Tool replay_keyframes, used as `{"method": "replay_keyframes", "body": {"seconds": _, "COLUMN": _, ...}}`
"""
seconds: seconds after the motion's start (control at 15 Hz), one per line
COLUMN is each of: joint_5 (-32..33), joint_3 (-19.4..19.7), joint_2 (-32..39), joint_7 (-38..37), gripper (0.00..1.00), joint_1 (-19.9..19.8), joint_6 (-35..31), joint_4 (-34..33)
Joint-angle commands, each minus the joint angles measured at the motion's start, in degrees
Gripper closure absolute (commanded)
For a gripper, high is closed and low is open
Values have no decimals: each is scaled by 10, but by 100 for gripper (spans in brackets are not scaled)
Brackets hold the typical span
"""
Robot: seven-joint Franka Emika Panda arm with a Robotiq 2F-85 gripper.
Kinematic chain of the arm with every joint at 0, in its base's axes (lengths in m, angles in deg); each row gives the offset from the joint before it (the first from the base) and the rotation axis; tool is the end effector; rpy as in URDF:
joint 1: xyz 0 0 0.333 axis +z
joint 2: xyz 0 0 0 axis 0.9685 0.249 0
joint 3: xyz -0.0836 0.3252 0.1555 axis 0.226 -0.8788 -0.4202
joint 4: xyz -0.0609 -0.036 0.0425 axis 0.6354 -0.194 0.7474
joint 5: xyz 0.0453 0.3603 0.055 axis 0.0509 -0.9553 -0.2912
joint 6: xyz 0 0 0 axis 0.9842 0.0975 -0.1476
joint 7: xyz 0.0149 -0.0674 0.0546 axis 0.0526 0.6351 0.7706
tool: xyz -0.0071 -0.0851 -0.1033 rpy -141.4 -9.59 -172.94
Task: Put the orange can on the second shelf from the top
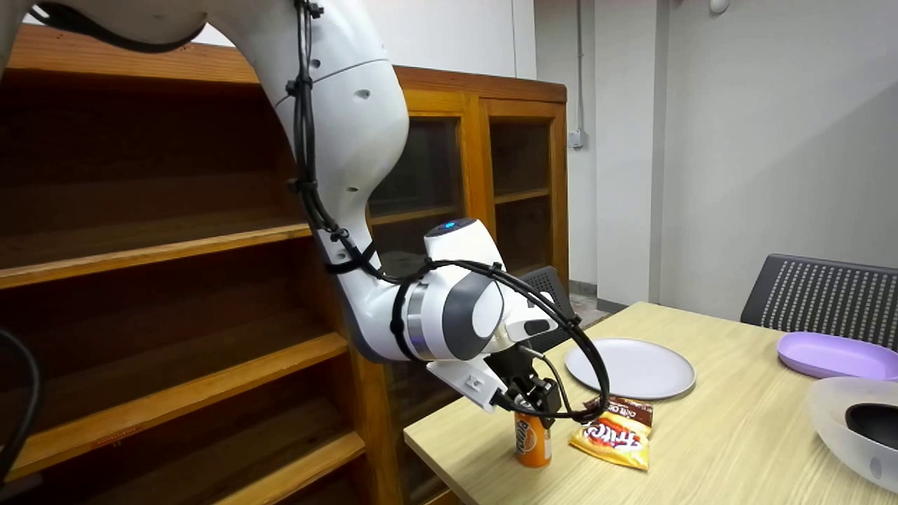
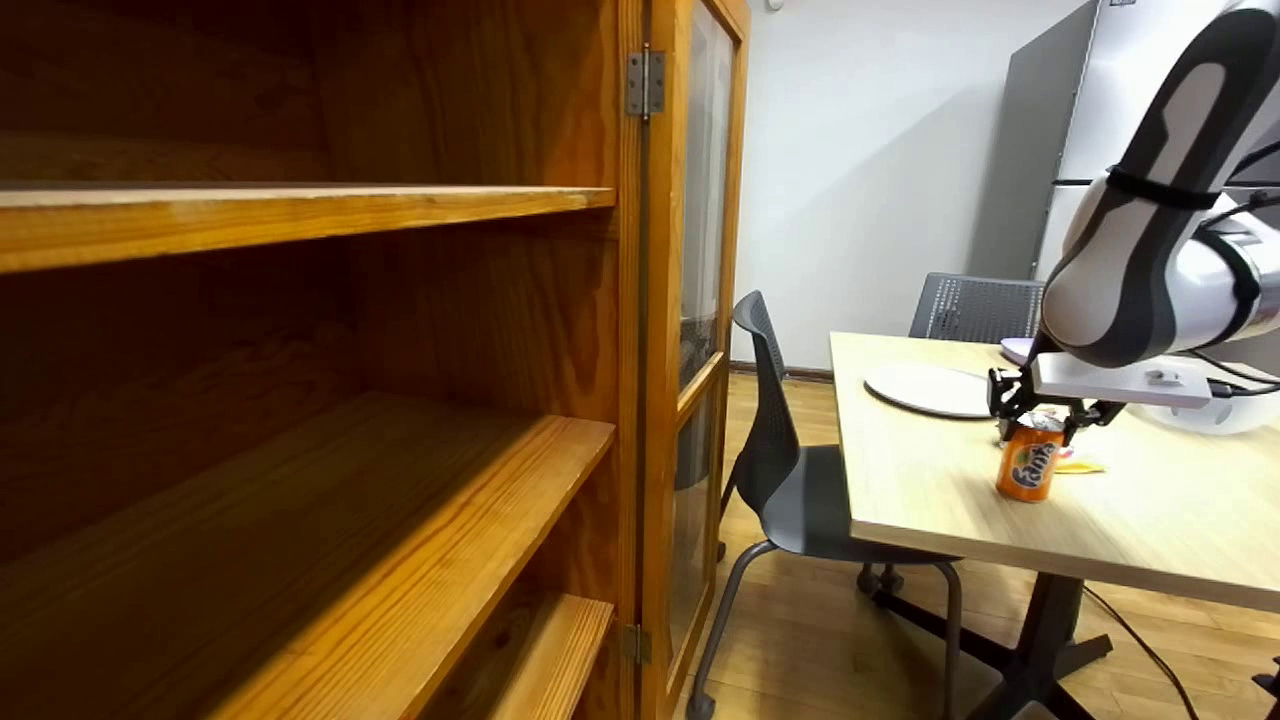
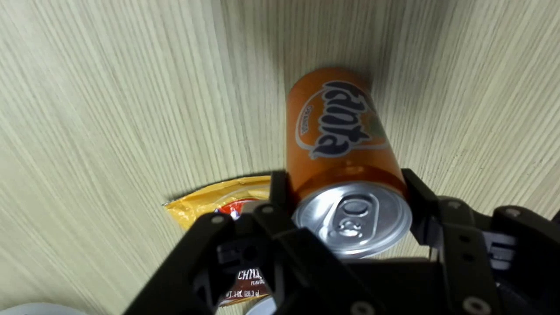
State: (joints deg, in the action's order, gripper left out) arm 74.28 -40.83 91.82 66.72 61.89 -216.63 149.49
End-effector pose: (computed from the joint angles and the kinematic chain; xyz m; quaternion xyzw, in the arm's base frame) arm 0.4957 -0.2397 0.2167 0.9425 -0.2795 0.1651 0.0793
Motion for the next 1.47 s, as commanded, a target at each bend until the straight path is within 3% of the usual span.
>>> {"method": "replay_keyframes", "body": {"seconds": 0.0, "joint_5": -88, "joint_3": 5, "joint_2": 15, "joint_7": 63, "gripper": 62, "joint_1": 22, "joint_6": -14, "joint_4": -12}}
{"method": "replay_keyframes", "body": {"seconds": 0.27, "joint_5": -133, "joint_3": 4, "joint_2": 3, "joint_7": 95, "gripper": 62, "joint_1": 34, "joint_6": -13, "joint_4": -2}}
{"method": "replay_keyframes", "body": {"seconds": 0.67, "joint_5": -149, "joint_3": 15, "joint_2": -31, "joint_7": 115, "gripper": 62, "joint_1": 57, "joint_6": -12, "joint_4": 25}}
{"method": "replay_keyframes", "body": {"seconds": 1.4, "joint_5": -102, "joint_3": 148, "joint_2": -90, "joint_7": 108, "gripper": 62, "joint_1": 218, "joint_6": 2, "joint_4": 54}}
